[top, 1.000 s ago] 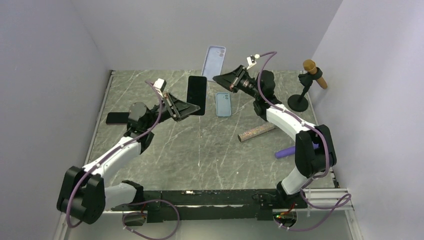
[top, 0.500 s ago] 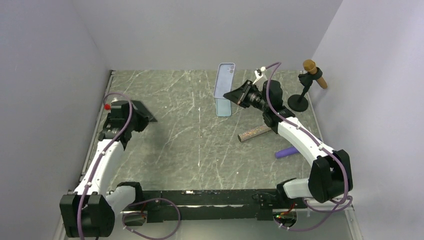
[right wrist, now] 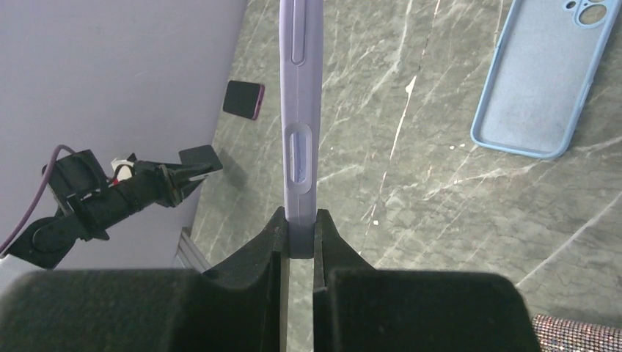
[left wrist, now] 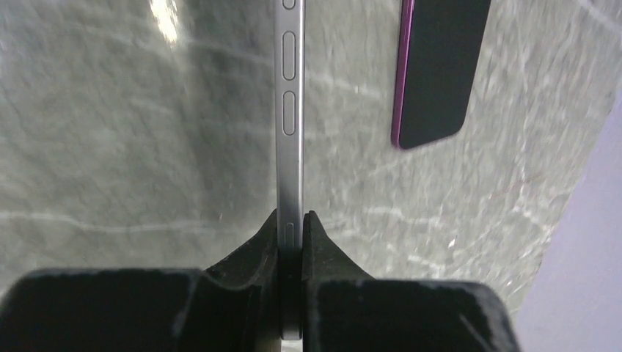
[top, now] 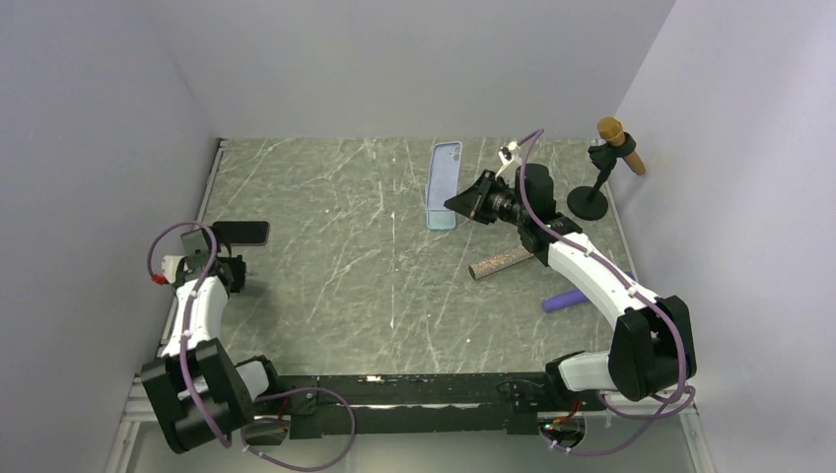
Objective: Take the phone out of the phone case
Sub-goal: Place the phone at the center of the board.
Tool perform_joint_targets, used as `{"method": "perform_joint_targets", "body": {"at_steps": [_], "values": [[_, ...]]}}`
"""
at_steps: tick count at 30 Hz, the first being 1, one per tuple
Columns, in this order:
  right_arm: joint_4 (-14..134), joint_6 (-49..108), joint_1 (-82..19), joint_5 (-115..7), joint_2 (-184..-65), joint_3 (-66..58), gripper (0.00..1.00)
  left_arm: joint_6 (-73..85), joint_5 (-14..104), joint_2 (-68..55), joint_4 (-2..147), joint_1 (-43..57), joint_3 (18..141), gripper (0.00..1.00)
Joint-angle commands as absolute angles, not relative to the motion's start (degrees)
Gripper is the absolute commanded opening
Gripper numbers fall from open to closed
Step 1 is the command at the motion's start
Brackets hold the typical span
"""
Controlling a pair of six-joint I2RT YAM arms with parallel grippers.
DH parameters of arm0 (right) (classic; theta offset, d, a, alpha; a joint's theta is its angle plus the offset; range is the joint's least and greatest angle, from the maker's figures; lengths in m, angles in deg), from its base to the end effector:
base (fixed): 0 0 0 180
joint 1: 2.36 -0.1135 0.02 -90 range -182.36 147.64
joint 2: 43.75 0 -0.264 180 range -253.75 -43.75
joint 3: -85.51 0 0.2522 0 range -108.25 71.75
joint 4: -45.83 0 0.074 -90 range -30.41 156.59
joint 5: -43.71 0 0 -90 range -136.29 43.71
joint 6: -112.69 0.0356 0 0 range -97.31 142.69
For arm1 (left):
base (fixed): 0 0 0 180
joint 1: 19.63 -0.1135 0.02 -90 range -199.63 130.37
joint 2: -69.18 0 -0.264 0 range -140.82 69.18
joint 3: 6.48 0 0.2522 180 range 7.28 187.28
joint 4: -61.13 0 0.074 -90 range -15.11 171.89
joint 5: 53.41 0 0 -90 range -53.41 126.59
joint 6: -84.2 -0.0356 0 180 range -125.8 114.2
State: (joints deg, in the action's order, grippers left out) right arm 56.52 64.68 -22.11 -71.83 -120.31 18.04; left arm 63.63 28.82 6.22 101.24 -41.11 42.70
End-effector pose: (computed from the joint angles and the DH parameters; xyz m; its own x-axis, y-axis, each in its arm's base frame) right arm 0.2843 0.1184 0.2945 -0.6962 0.3914 -0.6018 -0.2973 0.6058 0.7380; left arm 0.1930 0.0811 0.2003 0.1450 -0.9398 -0.3093 -0.8574 0.0367 -0.5134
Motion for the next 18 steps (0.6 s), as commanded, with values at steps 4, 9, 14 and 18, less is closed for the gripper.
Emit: {"method": "perform_joint_targets", "body": {"at_steps": [4, 9, 14, 18], "values": [[56.0, 63.6, -21.4, -72.3, -120.0, 17.4, 0.00, 59.1, 30.4, -2.6, 85.8, -47.0, 44.4, 0.00], [55.9, 64.3, -21.5, -71.8, -120.0, 18.4, 0.00, 58.6, 34.7, -5.6, 75.7, -47.5, 41.5, 0.00], [55.4, 64.8, -21.5, -71.3, -120.1, 19.3, 0.00, 63.3, 39.2, -9.3, 70.2, -47.3, 39.6, 0.00], [55.0, 65.4, -21.5, -71.9, -120.5, 19.1, 0.00, 68.3, 38.8, -9.8, 67.1, -46.5, 36.8, 0.01]]}}
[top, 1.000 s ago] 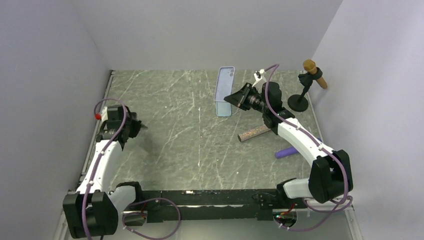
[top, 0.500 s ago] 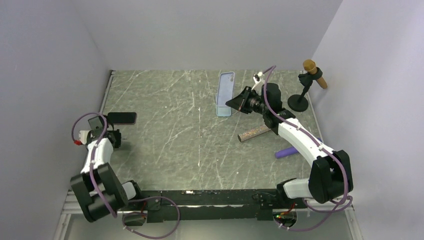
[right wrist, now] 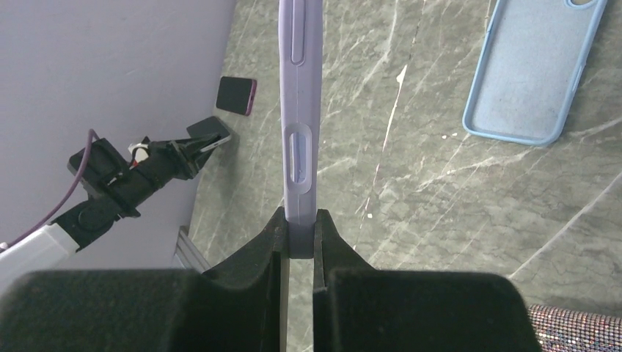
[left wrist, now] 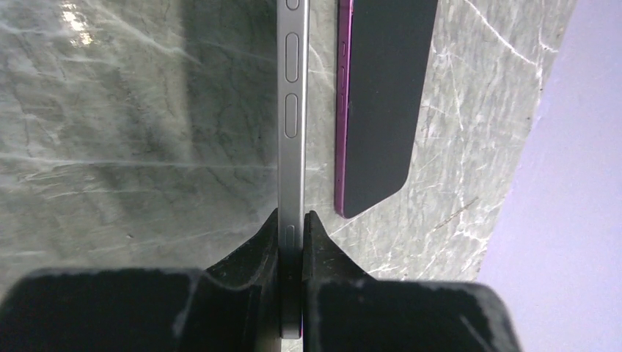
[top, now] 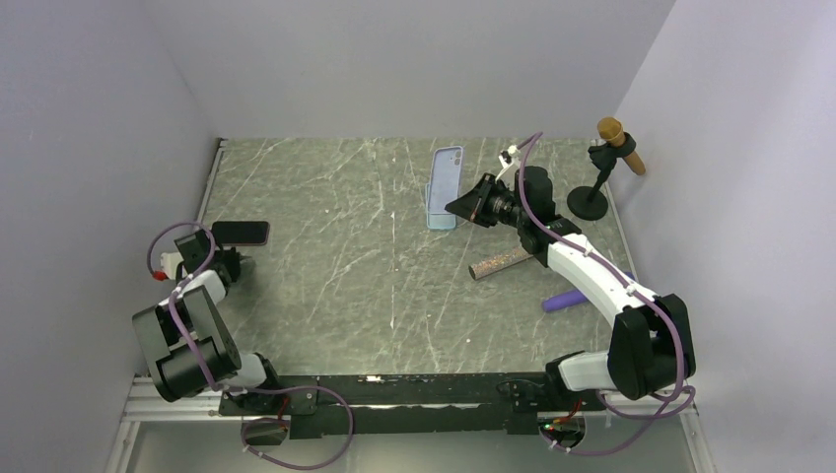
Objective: Take the phone out of the phone case
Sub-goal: Place the phone at the center of the board.
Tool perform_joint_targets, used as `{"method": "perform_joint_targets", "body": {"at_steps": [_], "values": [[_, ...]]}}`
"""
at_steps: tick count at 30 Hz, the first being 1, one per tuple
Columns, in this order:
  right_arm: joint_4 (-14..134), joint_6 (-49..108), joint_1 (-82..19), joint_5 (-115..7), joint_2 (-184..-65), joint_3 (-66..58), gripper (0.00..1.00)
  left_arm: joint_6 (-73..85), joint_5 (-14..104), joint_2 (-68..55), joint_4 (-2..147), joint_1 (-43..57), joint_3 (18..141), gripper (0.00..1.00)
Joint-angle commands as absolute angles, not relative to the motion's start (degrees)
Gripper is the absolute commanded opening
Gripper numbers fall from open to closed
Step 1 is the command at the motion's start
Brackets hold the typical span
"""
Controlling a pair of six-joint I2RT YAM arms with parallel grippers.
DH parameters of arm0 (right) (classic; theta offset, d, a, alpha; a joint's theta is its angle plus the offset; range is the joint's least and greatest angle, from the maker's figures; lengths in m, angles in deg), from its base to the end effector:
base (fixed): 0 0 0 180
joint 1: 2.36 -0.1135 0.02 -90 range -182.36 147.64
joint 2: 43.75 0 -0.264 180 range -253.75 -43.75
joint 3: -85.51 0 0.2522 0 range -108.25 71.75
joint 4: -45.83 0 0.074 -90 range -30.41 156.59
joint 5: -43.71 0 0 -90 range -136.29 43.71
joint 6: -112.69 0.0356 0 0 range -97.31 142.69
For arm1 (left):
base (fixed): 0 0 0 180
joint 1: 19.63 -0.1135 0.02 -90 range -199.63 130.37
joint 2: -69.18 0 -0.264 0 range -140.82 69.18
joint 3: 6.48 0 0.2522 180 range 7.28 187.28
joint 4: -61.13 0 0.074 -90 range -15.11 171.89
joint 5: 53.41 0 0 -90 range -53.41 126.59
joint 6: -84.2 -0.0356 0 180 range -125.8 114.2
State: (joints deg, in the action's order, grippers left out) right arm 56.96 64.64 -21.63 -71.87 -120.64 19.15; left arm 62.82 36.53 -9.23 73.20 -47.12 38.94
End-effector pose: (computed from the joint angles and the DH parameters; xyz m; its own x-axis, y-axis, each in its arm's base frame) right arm 0.2844 0.1157 0.2854 -0.7113 0.3901 -0.5847 -0.2702 0.6162 0.7398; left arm 0.2270 0.1182 0.1572 0.2015 -0.9448 -0.2582 -0.7532 0.0190 -0.6575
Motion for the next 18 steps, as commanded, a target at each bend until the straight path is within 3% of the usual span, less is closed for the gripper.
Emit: {"method": "perform_joint_targets", "body": {"at_steps": [1, 13, 18], "values": [[54.9, 65.6, -21.4, -72.1, -120.5, 19.1, 0.00, 68.6, 38.6, -10.0, 67.1, -46.3, 36.7, 0.04], [55.0, 65.7, -21.5, -72.2, -119.8, 19.1, 0.00, 72.9, 39.1, -13.6, 69.7, -43.6, 36.6, 0.17], [55.4, 65.6, -21.4, -71.9, -119.2, 19.4, 0.00, 74.2, 40.2, -14.5, 70.5, -43.6, 36.4, 0.34]]}}
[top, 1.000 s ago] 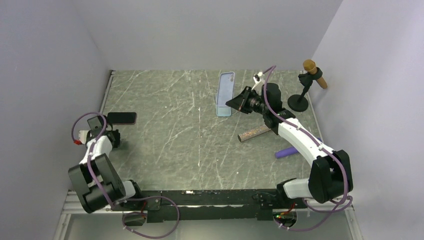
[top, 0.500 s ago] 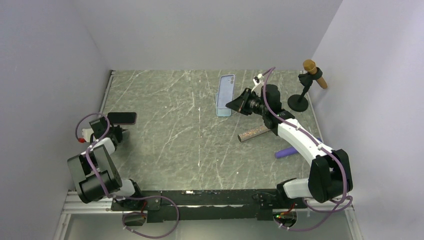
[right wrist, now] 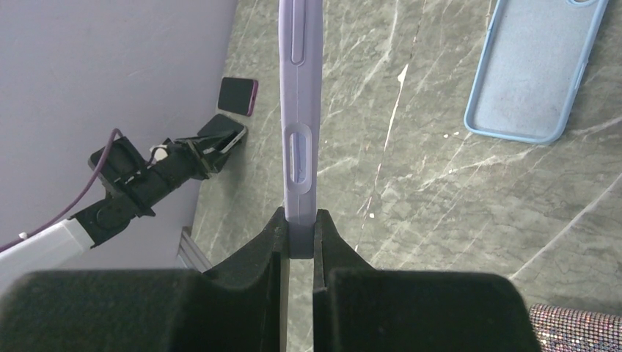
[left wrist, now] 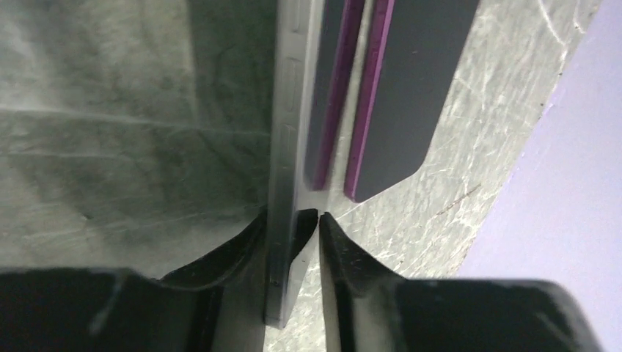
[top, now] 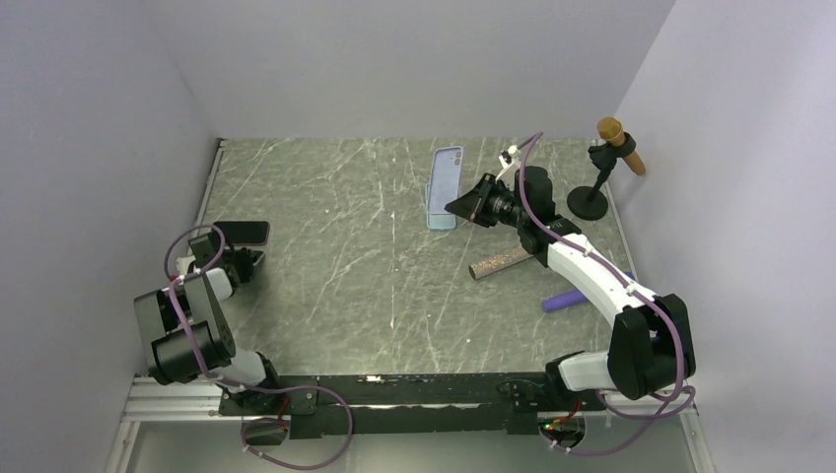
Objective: Take the phone out of the phone case
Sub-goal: Place the phone at the center of the board.
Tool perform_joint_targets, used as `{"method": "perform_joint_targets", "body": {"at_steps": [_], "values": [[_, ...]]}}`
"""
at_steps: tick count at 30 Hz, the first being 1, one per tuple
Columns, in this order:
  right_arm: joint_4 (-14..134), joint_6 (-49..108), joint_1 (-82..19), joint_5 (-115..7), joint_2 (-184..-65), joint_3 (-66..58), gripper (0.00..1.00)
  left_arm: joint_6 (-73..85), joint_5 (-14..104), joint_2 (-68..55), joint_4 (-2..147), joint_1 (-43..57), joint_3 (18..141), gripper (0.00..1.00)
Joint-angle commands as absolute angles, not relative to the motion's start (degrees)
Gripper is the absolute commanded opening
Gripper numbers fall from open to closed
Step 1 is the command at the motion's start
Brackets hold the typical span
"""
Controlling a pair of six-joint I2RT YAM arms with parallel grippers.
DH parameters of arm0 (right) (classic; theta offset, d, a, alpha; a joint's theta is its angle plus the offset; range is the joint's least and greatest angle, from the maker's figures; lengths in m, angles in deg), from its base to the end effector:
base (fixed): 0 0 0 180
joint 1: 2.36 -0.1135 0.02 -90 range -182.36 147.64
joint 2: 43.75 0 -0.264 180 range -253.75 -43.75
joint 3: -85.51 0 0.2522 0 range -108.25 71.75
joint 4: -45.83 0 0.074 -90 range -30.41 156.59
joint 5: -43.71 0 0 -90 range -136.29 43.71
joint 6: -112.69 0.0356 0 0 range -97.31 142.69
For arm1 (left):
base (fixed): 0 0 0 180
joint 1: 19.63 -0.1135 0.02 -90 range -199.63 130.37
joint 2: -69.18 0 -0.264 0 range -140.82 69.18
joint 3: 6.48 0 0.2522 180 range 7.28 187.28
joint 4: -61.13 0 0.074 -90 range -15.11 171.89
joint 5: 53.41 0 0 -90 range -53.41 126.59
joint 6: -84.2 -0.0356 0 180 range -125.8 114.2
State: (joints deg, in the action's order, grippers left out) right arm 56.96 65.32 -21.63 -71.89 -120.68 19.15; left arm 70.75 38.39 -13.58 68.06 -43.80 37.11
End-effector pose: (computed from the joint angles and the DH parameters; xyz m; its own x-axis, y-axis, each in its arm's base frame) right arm 0.2845 0.1158 0.2852 -0.7150 0.3970 -0.5754 -0.2614 0.6115 0.7468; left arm 0.2361 0.1047 0.1371 0.2258 -0.9642 -0.1393 -0.7299 -0.0728 -0.6796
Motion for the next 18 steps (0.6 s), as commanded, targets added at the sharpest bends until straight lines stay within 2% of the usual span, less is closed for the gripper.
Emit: {"method": "perform_joint_targets", "body": {"at_steps": [1, 8, 13, 15, 18], "values": [[55.2, 65.7, -21.4, -71.9, -119.0, 19.5, 0.00, 74.3, 40.6, -14.8, 70.3, -43.7, 36.4, 0.38], [55.4, 66.0, -21.4, -71.2, -117.6, 20.8, 0.00, 73.5, 42.1, -15.4, 70.3, -44.5, 36.7, 0.59], [56.7, 65.1, -21.4, -70.6, -117.0, 20.6, 0.00, 71.5, 39.5, -13.4, 76.2, -44.5, 39.4, 0.90], [56.9, 65.2, -21.4, -70.6, -117.1, 20.4, 0.00, 70.8, 38.6, -12.5, 79.7, -44.5, 40.7, 0.99], [56.6, 65.2, -21.4, -70.8, -117.4, 20.3, 0.00, 70.7, 38.0, -11.5, 83.9, -44.5, 42.4, 0.99]]}}
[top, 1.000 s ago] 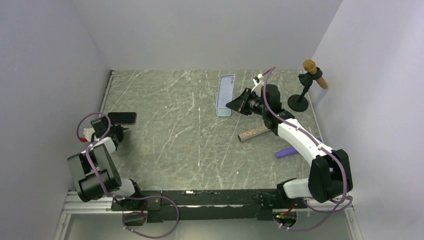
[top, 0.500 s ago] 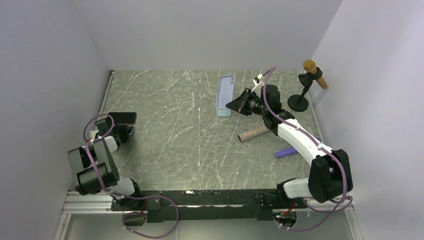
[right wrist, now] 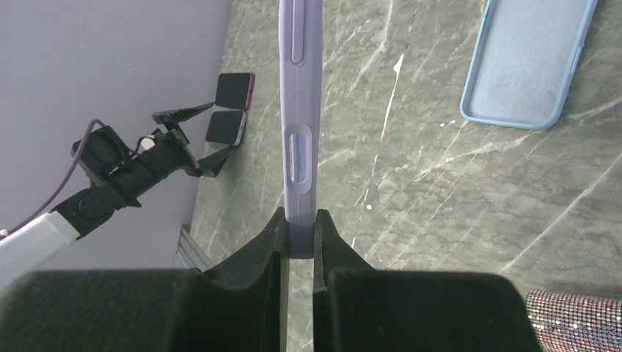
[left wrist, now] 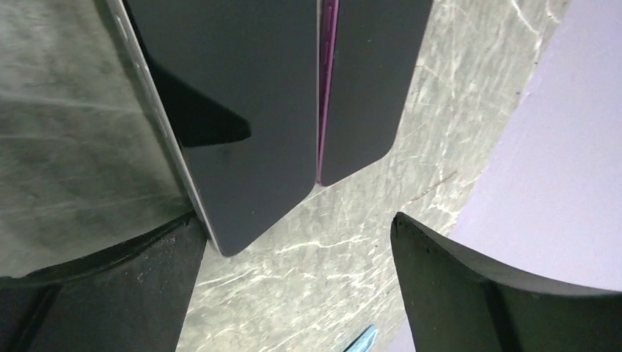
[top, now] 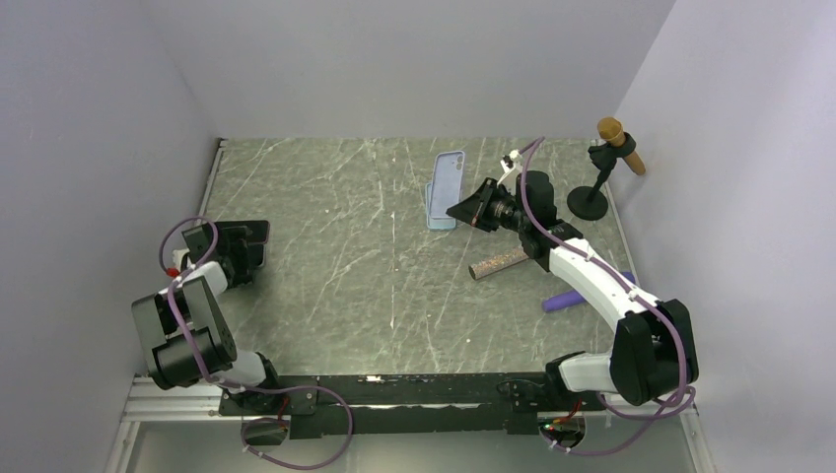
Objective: Take the phone out of the phone case
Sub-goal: Place the phone at the center of the board.
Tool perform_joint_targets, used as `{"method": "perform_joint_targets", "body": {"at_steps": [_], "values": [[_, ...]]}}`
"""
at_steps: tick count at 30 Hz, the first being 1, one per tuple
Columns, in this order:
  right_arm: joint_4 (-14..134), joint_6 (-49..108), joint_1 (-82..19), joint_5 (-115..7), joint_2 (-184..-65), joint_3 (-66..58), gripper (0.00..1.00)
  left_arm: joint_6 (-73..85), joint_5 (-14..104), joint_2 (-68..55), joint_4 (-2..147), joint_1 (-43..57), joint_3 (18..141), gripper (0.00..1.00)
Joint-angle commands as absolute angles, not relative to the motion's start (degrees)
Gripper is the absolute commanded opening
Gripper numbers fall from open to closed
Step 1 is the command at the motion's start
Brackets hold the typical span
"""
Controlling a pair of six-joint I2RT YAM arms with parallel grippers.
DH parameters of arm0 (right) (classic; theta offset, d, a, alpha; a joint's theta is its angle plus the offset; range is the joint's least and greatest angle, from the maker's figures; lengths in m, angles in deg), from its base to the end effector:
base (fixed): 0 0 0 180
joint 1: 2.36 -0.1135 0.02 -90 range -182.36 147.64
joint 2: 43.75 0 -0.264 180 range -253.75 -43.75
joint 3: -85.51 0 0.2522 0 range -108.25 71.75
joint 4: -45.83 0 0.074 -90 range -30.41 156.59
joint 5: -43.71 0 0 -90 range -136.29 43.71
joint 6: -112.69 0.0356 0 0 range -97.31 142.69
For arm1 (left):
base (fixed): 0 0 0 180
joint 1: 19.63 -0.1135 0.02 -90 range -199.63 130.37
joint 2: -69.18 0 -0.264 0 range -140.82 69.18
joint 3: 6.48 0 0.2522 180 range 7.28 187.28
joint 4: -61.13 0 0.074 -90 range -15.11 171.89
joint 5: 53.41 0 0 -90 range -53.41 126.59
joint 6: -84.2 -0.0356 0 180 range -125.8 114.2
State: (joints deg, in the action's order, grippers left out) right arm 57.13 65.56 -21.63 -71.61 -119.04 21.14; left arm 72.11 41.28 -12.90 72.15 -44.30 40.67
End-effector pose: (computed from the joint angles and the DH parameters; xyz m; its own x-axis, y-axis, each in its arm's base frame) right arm 0.2771 0.1130 0.2809 -0.7188 0.4002 -0.5684 -0.2497 0.6145 0.7483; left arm 0.2434 0.1086 0.1519 0.2195 -0.9716 -0.0882 -0.7150 -0.0987 -0.6922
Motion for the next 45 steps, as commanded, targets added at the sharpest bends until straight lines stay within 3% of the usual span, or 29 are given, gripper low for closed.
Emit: {"method": "perform_joint_targets", "body": {"at_steps": [1, 10, 16, 23, 32, 45], "values": [[56.7, 65.2, -21.4, -70.8, -117.5, 20.1, 0.00, 70.9, 38.0, -11.3, 84.9, -44.7, 42.7, 1.00], [58.9, 63.6, -21.4, -70.0, -119.6, 17.4, 0.00, 68.5, 36.8, -12.9, 102.1, -45.1, 52.6, 1.00], [67.2, 58.5, -18.5, -66.9, -121.8, 14.6, 0.00, 58.6, 33.3, -7.4, 98.5, -41.1, 56.4, 0.99], [78.6, 47.7, -13.4, -69.4, -128.6, 7.0, 0.00, 40.9, 49.4, -11.8, 88.8, -26.6, 66.7, 0.99], [91.1, 40.1, -11.1, -73.0, -145.5, -7.4, 0.00, 36.2, 67.7, -13.7, 80.5, -14.4, 69.5, 0.99], [89.4, 41.6, -10.6, -71.9, -155.3, -11.4, 0.00, 34.2, 72.2, -13.6, 82.7, -9.8, 71.3, 0.96]]}}
